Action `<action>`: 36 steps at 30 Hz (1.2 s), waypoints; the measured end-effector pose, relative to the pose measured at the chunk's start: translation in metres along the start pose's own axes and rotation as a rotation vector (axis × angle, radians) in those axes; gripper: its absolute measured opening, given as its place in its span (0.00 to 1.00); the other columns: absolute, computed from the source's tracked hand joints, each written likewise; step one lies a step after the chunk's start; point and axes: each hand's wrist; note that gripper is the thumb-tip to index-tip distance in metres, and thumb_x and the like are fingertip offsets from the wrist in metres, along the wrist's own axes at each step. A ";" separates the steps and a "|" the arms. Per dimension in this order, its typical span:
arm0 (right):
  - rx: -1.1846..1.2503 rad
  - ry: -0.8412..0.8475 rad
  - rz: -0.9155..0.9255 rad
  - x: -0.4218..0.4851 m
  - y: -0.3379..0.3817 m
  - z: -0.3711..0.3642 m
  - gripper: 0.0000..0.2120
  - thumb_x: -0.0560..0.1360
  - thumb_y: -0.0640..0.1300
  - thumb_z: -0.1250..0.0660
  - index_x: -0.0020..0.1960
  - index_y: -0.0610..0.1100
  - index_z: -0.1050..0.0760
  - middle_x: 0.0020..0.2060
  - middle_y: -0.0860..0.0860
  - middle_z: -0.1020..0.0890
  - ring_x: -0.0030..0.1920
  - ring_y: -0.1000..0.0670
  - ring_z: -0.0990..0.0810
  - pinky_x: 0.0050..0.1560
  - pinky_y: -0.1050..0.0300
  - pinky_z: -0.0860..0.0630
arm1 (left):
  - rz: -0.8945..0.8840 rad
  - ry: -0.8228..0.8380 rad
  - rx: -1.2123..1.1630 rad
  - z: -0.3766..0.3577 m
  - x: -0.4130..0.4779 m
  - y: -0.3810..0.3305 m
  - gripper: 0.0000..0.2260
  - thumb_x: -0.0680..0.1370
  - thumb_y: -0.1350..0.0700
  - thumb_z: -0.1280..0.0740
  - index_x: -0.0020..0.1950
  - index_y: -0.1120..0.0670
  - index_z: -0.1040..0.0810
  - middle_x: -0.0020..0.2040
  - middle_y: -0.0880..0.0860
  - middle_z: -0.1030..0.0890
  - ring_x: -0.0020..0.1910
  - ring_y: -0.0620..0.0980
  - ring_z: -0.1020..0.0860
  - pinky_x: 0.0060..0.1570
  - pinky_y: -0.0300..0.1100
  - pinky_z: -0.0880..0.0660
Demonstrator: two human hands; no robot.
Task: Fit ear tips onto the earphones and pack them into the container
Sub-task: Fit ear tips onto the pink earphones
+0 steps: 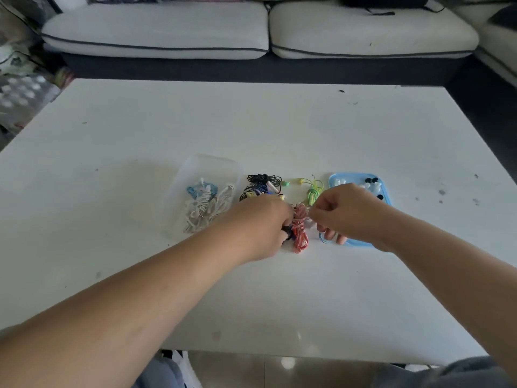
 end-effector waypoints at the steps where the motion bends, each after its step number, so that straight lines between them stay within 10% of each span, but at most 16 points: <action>1: -0.012 0.011 -0.003 0.000 -0.004 0.001 0.07 0.79 0.40 0.35 0.44 0.43 0.19 0.40 0.45 0.13 0.36 0.49 0.14 0.40 0.53 0.16 | -0.001 -0.074 0.009 -0.001 0.003 -0.003 0.03 0.78 0.57 0.36 0.46 0.52 0.23 0.43 0.49 0.23 0.44 0.55 0.22 0.41 0.45 0.25; 10: 0.124 0.204 0.005 0.000 -0.014 0.003 0.26 0.73 0.27 0.49 0.55 0.48 0.19 0.50 0.50 0.14 0.46 0.49 0.13 0.43 0.54 0.16 | 0.135 -0.163 -0.174 -0.016 0.019 -0.027 0.21 0.76 0.41 0.30 0.63 0.49 0.31 0.46 0.48 0.17 0.48 0.54 0.18 0.46 0.51 0.21; 16: 0.264 0.182 0.006 0.002 -0.022 0.014 0.08 0.77 0.35 0.31 0.54 0.45 0.20 0.48 0.44 0.13 0.49 0.44 0.13 0.50 0.47 0.15 | 0.303 -0.143 -0.413 0.000 0.028 -0.028 0.19 0.74 0.52 0.30 0.64 0.42 0.24 0.48 0.42 0.18 0.51 0.47 0.19 0.52 0.43 0.22; 23: 0.594 0.156 0.070 0.000 -0.018 0.021 0.20 0.73 0.33 0.23 0.62 0.42 0.24 0.53 0.40 0.15 0.48 0.42 0.13 0.53 0.43 0.16 | 0.352 -0.219 -1.017 0.046 0.017 -0.029 0.15 0.72 0.67 0.36 0.46 0.50 0.14 0.41 0.51 0.15 0.39 0.49 0.19 0.41 0.43 0.21; 30: 0.934 0.333 0.222 -0.004 -0.011 0.023 0.29 0.72 0.34 0.29 0.73 0.42 0.29 0.66 0.42 0.19 0.63 0.38 0.18 0.66 0.39 0.22 | 0.179 -0.072 -1.464 0.060 0.006 -0.032 0.09 0.72 0.58 0.26 0.37 0.55 0.25 0.34 0.56 0.25 0.33 0.54 0.25 0.37 0.44 0.28; 36: 0.790 0.430 0.262 -0.009 -0.011 0.021 0.20 0.77 0.36 0.31 0.69 0.42 0.24 0.62 0.41 0.17 0.65 0.40 0.19 0.65 0.40 0.22 | 0.145 -0.070 -1.515 0.062 0.003 -0.034 0.10 0.82 0.61 0.35 0.63 0.58 0.22 0.33 0.55 0.27 0.31 0.50 0.22 0.34 0.39 0.24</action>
Point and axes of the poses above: each hand's wrist, its own x-axis towards the middle knuckle, its own z-axis out of the back of the hand, y = z × x
